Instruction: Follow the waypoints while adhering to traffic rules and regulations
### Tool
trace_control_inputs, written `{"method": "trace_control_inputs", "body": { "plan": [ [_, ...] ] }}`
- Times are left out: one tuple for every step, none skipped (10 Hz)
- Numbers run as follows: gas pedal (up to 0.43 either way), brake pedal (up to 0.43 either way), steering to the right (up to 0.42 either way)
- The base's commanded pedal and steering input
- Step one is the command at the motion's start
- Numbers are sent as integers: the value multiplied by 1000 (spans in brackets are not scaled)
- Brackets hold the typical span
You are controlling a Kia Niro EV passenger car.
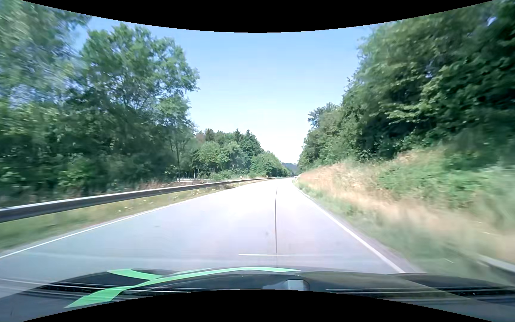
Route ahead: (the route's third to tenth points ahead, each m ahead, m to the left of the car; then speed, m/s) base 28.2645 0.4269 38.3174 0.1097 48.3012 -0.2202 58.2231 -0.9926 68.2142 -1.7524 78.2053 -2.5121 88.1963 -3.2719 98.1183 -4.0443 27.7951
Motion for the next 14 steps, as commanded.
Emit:
{"method": "trace_control_inputs", "body": {
  "plan": [
    [197, 0, 3],
    [197, 0, 3],
    [197, 0, 4],
    [197, 0, 3],
    [197, 0, 4],
    [197, 0, 3],
    [197, 0, 4],
    [197, 0, 3],
    [197, 0, 4],
    [197, 0, 6],
    [197, 0, 7],
    [197, 0, 7],
    [197, 0, 7],
    [197, 0, 7]
  ]
}}
